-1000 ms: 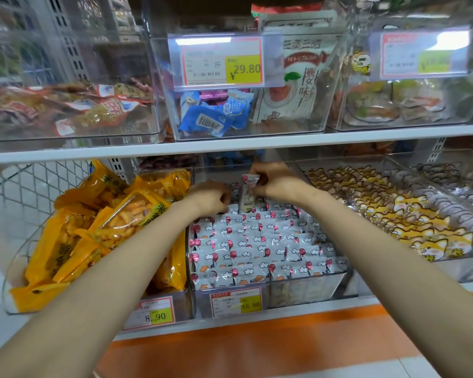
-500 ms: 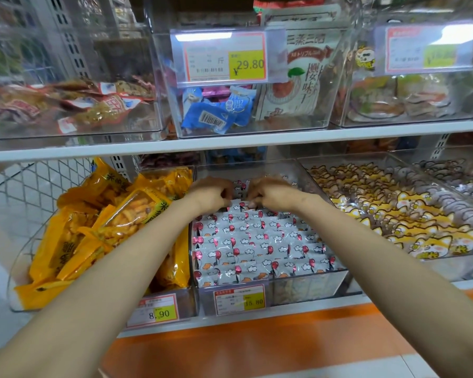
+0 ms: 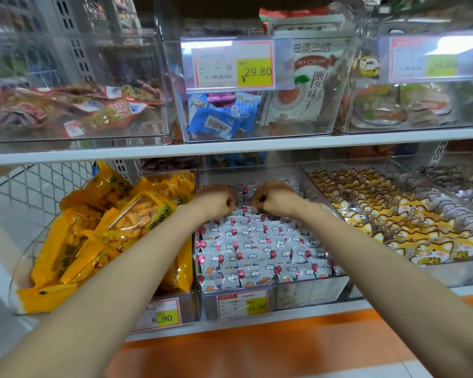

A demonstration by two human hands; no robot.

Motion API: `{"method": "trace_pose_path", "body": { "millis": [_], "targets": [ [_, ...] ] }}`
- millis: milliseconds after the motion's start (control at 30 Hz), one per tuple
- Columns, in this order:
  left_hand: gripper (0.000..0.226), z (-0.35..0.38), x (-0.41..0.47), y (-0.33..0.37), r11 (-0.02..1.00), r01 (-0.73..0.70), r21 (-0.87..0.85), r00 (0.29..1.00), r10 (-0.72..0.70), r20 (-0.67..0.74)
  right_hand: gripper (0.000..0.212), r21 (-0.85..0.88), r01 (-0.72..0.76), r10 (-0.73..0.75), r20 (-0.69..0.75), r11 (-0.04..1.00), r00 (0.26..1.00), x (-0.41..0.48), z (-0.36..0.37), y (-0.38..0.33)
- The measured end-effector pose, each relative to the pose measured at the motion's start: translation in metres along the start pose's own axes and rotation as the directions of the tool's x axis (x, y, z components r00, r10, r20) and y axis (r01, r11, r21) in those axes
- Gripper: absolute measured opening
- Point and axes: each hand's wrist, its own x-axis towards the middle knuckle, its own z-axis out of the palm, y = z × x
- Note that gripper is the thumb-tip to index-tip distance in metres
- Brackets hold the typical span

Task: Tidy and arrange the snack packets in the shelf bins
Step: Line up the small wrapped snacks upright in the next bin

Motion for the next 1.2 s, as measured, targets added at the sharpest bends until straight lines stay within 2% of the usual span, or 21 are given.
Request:
{"method": "trace_pose_path", "body": {
  "millis": [67,133,233,300,400,567,700,900,967,1067,1200],
  "targets": [
    [0.018,0.000,0.000,-0.001,1.000,0.003,-0.014,1.000,-0.003,0.000,0.018,0.026,-0.001,0.001,-0.003,1.000,1.000,0.000,-0.001,0.002],
    [0.022,-0.004,-0.001,-0.001,0.998,0.000,-0.063,1.000,-0.002,-0.022,0.018,0.135,-0.013,0.009,0.024,0.991,1.000,-0.001,-0.003,0.003],
    [0.020,-0.017,-0.001,-0.011,0.990,0.046,-0.135,0.990,-0.063,-0.126,0.021,0.272,-0.023,0.045,-0.073,0.962,0.996,0.001,-0.017,0.012],
    [0.017,-0.025,-0.002,-0.022,0.988,0.106,-0.113,0.969,-0.128,-0.212,0.019,0.327,-0.056,0.105,-0.134,0.943,0.985,0.001,-0.027,0.018],
    [0.018,-0.032,-0.008,-0.032,0.986,0.164,-0.023,0.950,-0.164,-0.266,0.015,0.293,-0.087,0.136,-0.150,0.952,0.979,-0.005,-0.035,0.026],
    [0.019,-0.037,-0.016,-0.034,0.979,0.181,0.090,0.961,-0.156,-0.229,0.016,0.338,-0.084,0.141,-0.147,0.937,0.979,-0.014,-0.038,0.034],
    [0.016,-0.041,-0.016,-0.035,0.976,0.192,0.100,0.961,-0.167,-0.220,0.017,0.353,-0.097,0.176,-0.200,0.931,0.964,-0.019,-0.047,0.044],
    [0.029,-0.033,-0.012,-0.027,0.974,0.099,0.206,0.995,-0.100,-0.005,0.020,0.191,-0.140,0.185,-0.244,0.972,0.952,-0.025,-0.064,0.062],
    [0.026,-0.034,-0.012,-0.023,0.975,0.067,0.211,0.997,-0.075,0.028,0.022,0.202,-0.120,0.168,-0.239,0.972,0.956,-0.029,-0.066,0.060],
    [0.029,-0.032,-0.010,-0.016,0.979,0.023,0.204,0.995,-0.042,0.091,0.022,0.227,-0.076,0.123,-0.201,0.971,0.972,-0.031,-0.063,0.053],
    [0.039,-0.029,-0.007,-0.014,0.962,0.039,0.269,0.991,-0.072,0.114,0.016,0.060,-0.034,0.041,-0.114,0.998,0.993,-0.028,-0.051,0.052]
  ]
}}
